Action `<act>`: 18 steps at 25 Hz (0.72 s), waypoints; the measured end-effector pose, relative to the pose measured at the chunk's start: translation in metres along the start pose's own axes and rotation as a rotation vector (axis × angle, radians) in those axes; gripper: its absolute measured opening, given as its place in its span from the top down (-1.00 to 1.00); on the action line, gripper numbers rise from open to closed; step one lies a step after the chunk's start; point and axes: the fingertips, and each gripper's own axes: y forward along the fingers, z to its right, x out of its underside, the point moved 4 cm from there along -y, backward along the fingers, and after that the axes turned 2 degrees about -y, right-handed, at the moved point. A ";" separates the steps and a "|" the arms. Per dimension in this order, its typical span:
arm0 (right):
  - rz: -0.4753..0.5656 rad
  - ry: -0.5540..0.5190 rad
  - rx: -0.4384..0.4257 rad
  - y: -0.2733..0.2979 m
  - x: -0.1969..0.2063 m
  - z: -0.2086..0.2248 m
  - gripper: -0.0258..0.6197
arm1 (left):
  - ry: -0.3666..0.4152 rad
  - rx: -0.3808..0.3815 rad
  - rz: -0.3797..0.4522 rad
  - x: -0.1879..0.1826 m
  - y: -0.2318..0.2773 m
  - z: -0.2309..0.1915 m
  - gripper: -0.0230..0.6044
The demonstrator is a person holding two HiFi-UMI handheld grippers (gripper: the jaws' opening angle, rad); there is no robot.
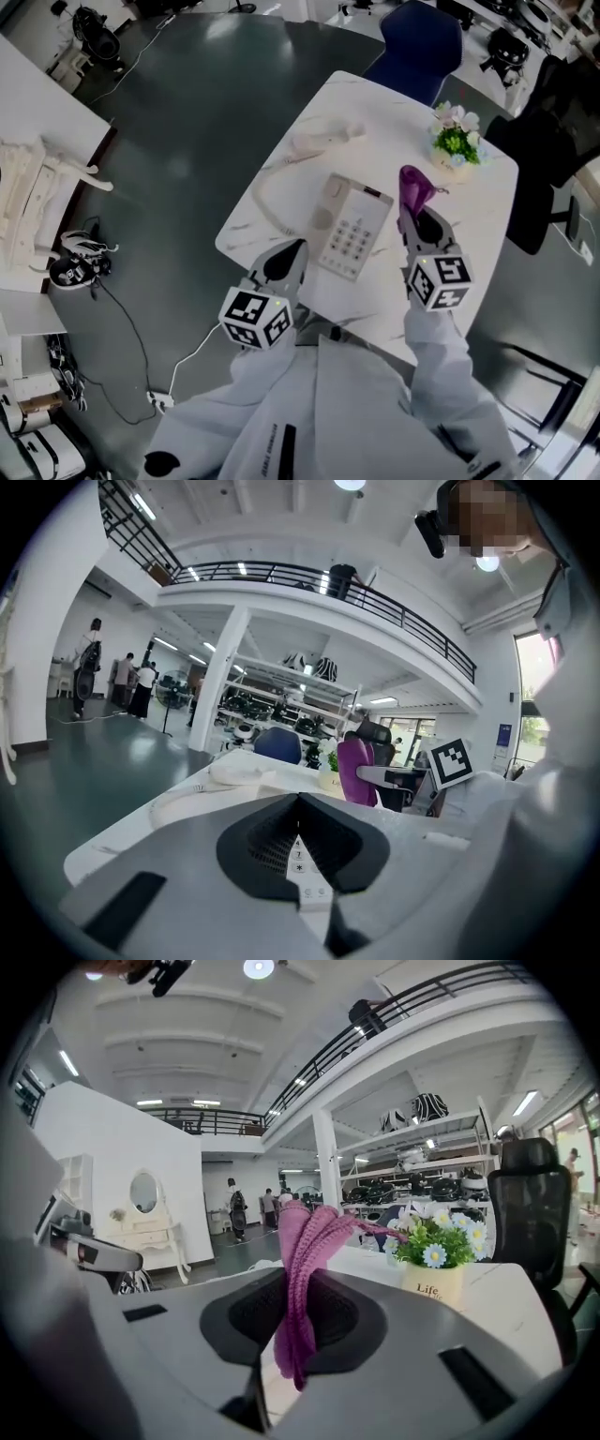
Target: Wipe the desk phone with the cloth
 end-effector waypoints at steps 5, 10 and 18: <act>-0.041 -0.080 0.037 0.020 0.002 -0.002 0.80 | -0.005 0.062 -0.052 0.001 0.023 -0.013 0.94; -0.088 -0.165 0.061 0.038 0.006 -0.002 0.80 | -0.009 0.105 -0.096 0.005 0.039 -0.020 0.94; -0.197 -0.216 0.041 0.060 0.023 -0.012 0.80 | -0.007 0.154 -0.142 0.010 0.053 -0.029 0.94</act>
